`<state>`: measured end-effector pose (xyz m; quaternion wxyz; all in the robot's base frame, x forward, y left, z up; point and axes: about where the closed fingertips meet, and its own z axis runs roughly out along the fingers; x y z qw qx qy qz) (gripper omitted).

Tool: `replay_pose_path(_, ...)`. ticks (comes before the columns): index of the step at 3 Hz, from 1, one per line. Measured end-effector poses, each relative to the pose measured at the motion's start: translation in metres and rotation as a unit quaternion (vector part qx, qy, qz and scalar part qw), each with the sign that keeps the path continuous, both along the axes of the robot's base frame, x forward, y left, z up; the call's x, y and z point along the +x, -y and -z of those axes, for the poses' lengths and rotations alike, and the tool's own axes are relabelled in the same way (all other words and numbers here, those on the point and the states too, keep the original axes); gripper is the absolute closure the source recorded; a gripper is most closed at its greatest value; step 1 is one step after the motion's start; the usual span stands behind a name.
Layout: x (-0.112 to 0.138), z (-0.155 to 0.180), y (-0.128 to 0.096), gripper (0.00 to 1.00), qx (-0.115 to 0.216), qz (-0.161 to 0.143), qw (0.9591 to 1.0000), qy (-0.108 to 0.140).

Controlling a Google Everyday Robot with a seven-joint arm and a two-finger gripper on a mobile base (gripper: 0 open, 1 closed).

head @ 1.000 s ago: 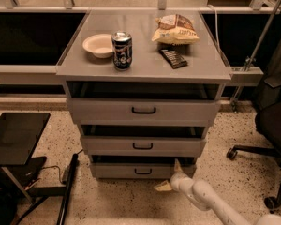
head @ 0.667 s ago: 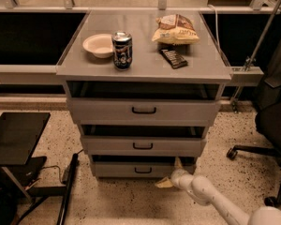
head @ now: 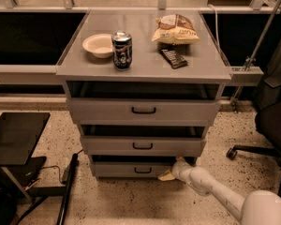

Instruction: Open bottom drawer

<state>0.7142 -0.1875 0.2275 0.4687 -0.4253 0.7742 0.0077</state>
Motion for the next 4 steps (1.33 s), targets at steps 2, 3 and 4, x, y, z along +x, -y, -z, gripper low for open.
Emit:
replay_pose_path(2, 0.019, 0.011, -0.012, 0.00, -0.016, 0.017, 0.9997, 0.010)
replay_pose_path(3, 0.038, 0.018, -0.015, 0.00, -0.038, 0.033, 0.9985, 0.022)
replay_pose_path(4, 0.038, 0.018, -0.015, 0.00, -0.038, 0.033, 0.9985, 0.022)
